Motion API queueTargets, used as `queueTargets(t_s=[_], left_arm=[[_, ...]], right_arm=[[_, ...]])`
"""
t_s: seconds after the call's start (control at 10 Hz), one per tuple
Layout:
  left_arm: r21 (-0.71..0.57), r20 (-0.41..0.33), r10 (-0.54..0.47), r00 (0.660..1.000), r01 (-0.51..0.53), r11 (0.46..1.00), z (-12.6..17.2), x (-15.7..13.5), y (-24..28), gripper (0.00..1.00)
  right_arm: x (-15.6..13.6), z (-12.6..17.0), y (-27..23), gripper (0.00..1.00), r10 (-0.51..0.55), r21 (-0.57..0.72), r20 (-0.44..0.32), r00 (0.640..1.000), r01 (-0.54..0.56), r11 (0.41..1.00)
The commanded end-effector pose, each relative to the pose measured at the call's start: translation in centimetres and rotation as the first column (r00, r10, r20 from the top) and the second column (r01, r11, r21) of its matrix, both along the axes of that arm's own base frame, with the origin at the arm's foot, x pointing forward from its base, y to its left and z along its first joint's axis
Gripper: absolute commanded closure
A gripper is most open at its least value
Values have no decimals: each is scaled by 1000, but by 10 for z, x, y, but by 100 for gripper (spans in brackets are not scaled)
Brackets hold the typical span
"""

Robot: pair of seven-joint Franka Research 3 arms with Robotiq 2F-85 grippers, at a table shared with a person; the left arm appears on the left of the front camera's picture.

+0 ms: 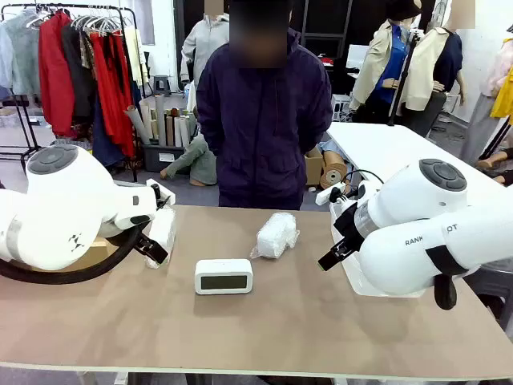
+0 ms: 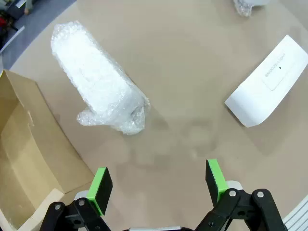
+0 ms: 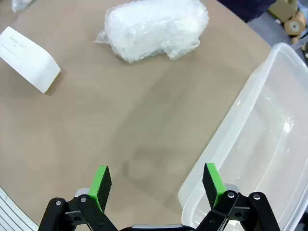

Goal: Separate and place wrapped and unwrapped clocks.
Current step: Pick up the Digital clock indicated by the person.

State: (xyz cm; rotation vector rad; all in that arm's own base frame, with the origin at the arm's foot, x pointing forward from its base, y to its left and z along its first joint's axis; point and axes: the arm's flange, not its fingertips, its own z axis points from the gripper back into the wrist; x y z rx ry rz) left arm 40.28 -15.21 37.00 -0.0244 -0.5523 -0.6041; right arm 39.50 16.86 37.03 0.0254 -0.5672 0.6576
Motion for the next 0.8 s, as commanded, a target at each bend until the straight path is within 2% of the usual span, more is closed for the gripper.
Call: queueTargets(t_s=[0.0, 0.7], left_arm=[[0, 0, 0, 1000, 0, 1000, 0, 0, 0, 0], [0, 0, 0, 1000, 0, 1000, 0, 0, 0, 0]], right_arm=[[0, 0, 0, 0, 0, 0, 0, 1000, 0, 1000], [0, 0, 0, 0, 0, 0, 0, 1000, 0, 1000]])
